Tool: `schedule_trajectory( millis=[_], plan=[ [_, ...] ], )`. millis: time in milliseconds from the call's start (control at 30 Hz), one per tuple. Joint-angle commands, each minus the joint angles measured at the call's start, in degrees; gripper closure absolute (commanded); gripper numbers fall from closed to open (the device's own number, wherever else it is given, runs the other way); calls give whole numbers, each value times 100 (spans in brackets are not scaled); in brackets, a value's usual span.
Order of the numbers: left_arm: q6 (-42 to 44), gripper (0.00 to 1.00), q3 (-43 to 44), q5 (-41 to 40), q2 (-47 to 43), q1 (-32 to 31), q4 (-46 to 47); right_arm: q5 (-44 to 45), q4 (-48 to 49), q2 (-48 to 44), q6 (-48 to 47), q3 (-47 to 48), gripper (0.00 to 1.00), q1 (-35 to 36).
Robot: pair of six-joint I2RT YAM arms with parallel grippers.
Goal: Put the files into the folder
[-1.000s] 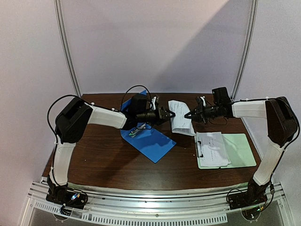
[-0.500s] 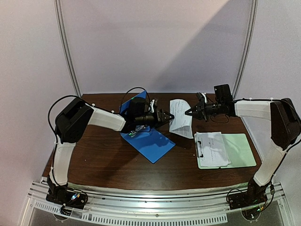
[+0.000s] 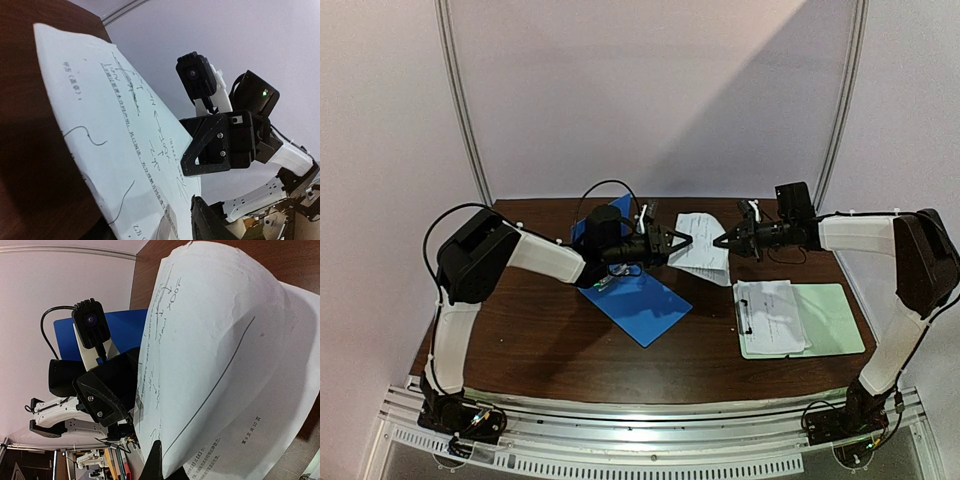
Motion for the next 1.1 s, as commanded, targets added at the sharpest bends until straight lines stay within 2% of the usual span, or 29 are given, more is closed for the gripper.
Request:
schedule_trajectory(
  millis=[0, 200, 267, 300, 333, 367, 400, 467, 533, 633, 767, 933, 1067],
  plan=[
    [-96, 63, -148, 86, -44, 109, 281, 5, 41, 29, -147, -103, 100, 31],
    [-54, 77, -208, 12, -167, 126, 205, 89, -325, 0, -359, -119, 99, 35],
    [-35, 86, -199, 2, -187, 126, 175, 102, -431, -18, -456, -119, 91, 32],
    [-28, 90, -191, -4, -196, 126, 144, 126, -496, -28, -541, -119, 85, 31],
    [-21, 95, -182, -5, -211, 126, 131, 156, -600, -48, -618, -111, 73, 31],
    [-13, 99, -180, -7, -227, 126, 117, 222, -720, -64, -685, -104, 55, 32],
    [4, 100, -179, -21, -248, 126, 84, 287, -814, -74, -800, -107, 45, 33],
    [38, 100, -180, -42, -302, 126, 9, 394, -977, -102, -935, -129, 31, 29],
    [53, 100, -186, -27, -354, 126, -17, 490, -1121, -125, -1060, -154, 22, 18],
    [60, 100, -205, 30, -504, 118, -38, 560, -1140, -214, -1198, -318, 16, -35],
    [71, 100, -199, 150, -698, 94, -98, 376, -658, -516, -1241, -679, 10, -210],
    [93, 100, -149, 329, -927, 40, -239, -75, -34, -869, -1129, -946, 7, -301],
    [106, 100, -129, 537, -1042, -3, -319, -688, 1010, -974, -759, -1147, 6, -302]
  ],
)
